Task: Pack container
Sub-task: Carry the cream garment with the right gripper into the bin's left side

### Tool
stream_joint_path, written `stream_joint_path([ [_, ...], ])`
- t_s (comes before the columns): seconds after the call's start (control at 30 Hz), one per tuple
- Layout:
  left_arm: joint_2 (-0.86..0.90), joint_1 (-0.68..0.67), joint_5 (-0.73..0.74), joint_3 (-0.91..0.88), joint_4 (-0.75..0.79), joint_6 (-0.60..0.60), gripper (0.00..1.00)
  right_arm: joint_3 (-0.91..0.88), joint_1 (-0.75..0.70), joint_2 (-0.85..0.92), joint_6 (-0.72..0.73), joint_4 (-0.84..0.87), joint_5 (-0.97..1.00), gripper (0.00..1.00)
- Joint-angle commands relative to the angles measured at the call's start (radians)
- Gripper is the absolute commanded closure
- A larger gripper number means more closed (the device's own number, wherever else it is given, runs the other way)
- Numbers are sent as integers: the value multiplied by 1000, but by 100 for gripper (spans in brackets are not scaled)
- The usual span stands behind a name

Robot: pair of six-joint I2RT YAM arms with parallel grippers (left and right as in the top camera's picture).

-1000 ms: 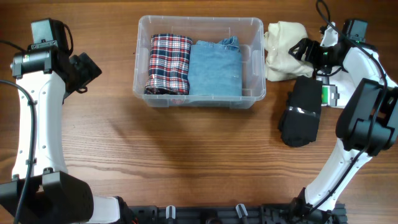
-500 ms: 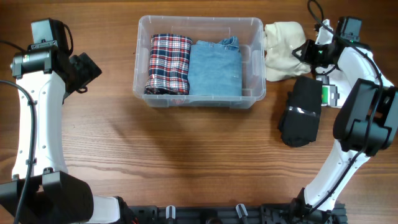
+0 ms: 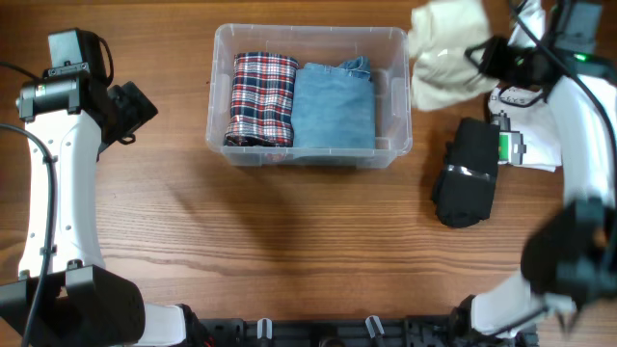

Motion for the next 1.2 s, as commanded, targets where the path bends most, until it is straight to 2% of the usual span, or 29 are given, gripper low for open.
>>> stream_joint_path([
  [0.0, -13, 5, -5, -3, 2, 2, 0, 32, 67, -194, 64, -3, -119, 96],
  [0.2, -13, 5, -5, -3, 2, 2, 0, 32, 251, -201, 227, 3, -165, 96],
  [0.37, -13, 5, -5, -3, 2, 2, 0, 32, 476, -47, 528, 34, -73, 96],
  [0.47, -13, 5, -5, -3, 2, 2, 0, 32, 602, 98, 705, 126, -76, 96],
  [0.63, -13, 5, -5, -3, 2, 2, 0, 32, 710, 269, 953, 317, -75, 96],
  [0.73, -13, 5, -5, -3, 2, 2, 0, 32, 754, 333, 1055, 349, -27, 96],
  [0.83, -13, 5, -5, -3, 2, 2, 0, 32, 771, 365, 1040, 338, 29, 96],
  [1.0, -13, 5, -5, -3, 2, 2, 0, 32, 752, 351, 902, 263, 110, 94],
  [1.17, -13, 5, -5, -3, 2, 2, 0, 32, 718, 331, 806, 346, 102, 96],
])
